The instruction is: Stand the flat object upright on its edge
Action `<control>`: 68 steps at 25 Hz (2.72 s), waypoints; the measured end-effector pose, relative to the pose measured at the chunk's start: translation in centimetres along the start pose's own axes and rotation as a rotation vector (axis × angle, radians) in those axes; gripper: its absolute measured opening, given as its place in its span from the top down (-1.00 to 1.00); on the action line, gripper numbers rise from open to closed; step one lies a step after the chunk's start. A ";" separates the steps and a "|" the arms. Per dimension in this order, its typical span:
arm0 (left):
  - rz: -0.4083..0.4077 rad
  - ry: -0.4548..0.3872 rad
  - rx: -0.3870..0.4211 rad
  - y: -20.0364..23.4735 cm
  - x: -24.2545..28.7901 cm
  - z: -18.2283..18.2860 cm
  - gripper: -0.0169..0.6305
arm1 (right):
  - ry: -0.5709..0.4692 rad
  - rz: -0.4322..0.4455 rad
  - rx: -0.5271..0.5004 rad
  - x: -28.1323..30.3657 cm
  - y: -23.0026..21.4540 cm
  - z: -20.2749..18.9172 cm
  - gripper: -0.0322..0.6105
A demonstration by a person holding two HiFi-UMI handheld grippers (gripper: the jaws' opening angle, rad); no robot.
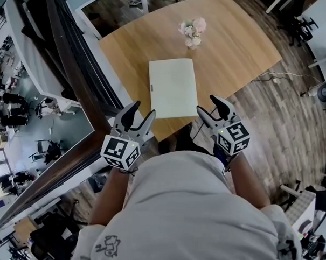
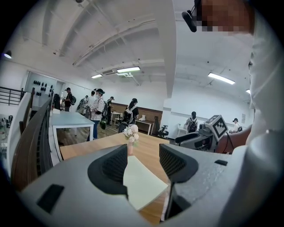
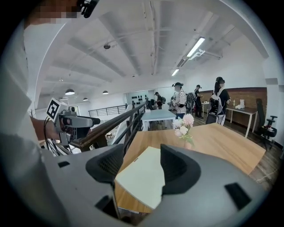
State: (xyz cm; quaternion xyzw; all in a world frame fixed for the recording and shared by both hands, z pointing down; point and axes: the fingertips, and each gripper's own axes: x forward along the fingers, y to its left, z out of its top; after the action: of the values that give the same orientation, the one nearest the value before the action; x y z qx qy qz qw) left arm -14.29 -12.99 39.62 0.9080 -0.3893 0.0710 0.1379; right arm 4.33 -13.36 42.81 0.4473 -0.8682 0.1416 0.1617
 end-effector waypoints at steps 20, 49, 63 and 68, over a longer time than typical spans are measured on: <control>0.079 0.250 -0.097 6.0 10.7 -6.9 0.28 | 0.197 0.134 0.131 8.5 -8.4 -5.3 0.07; 0.125 0.643 -0.430 14.2 16.0 -24.4 0.28 | 0.538 0.215 0.529 17.2 -11.0 -20.2 0.05; 0.054 0.662 -0.583 14.4 17.1 -26.1 0.28 | 0.582 0.266 0.601 18.5 -11.2 -21.8 0.05; 0.047 0.649 -0.618 14.3 17.1 -26.2 0.28 | 0.584 0.281 0.612 18.5 -11.0 -21.6 0.07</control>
State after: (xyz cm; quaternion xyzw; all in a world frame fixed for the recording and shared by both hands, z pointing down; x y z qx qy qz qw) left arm -13.52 -26.18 71.35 0.7457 -0.3494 0.2360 0.5159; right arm 6.54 -24.63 71.07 0.2934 -0.7566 0.5330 0.2395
